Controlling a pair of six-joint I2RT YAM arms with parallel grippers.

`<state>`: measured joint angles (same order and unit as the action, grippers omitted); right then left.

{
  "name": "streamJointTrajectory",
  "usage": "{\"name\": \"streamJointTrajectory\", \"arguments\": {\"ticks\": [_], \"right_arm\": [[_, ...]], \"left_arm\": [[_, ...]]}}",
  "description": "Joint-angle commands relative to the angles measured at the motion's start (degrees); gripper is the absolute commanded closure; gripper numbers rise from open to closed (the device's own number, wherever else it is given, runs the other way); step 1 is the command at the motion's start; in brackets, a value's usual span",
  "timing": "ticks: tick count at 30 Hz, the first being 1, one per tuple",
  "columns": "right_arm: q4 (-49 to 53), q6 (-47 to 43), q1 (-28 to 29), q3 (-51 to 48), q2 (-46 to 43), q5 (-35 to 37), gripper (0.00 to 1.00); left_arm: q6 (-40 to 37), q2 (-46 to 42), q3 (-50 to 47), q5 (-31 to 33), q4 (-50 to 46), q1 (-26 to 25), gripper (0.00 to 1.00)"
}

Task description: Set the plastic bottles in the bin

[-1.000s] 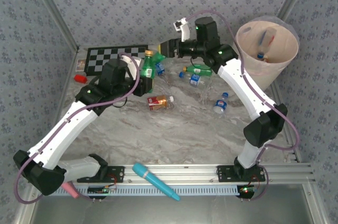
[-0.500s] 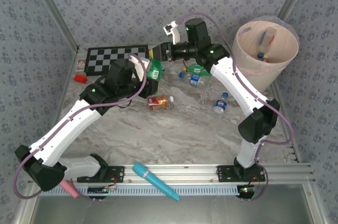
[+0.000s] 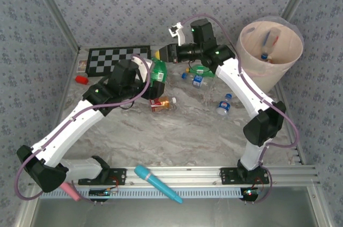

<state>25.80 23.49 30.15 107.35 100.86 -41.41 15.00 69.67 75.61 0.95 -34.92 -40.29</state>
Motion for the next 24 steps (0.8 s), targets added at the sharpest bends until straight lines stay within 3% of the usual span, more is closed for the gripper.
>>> {"name": "streamJointTrajectory", "arguments": {"ticks": [1,15,20,24], "right_arm": [[-2.63,0.22,-2.35,-2.77,-4.13,2.12,0.74],[-2.4,-3.43,-9.24,-12.92,-14.06,19.6,0.74],[-0.99,-3.92,-11.86,-13.57,-18.04,27.76,0.75],[0.35,-4.58,-14.23,-12.63,-20.57,36.41,0.78]], "left_arm": [[1.83,-0.32,1.73,3.29,-0.29,-0.18,0.03],[12.05,-1.82,2.36,16.12,-6.1,-0.11,0.0],[10.04,-1.61,2.39,15.62,-5.2,0.88,0.0],[8.38,-0.21,2.72,9.21,-4.37,4.15,0.0]]}}
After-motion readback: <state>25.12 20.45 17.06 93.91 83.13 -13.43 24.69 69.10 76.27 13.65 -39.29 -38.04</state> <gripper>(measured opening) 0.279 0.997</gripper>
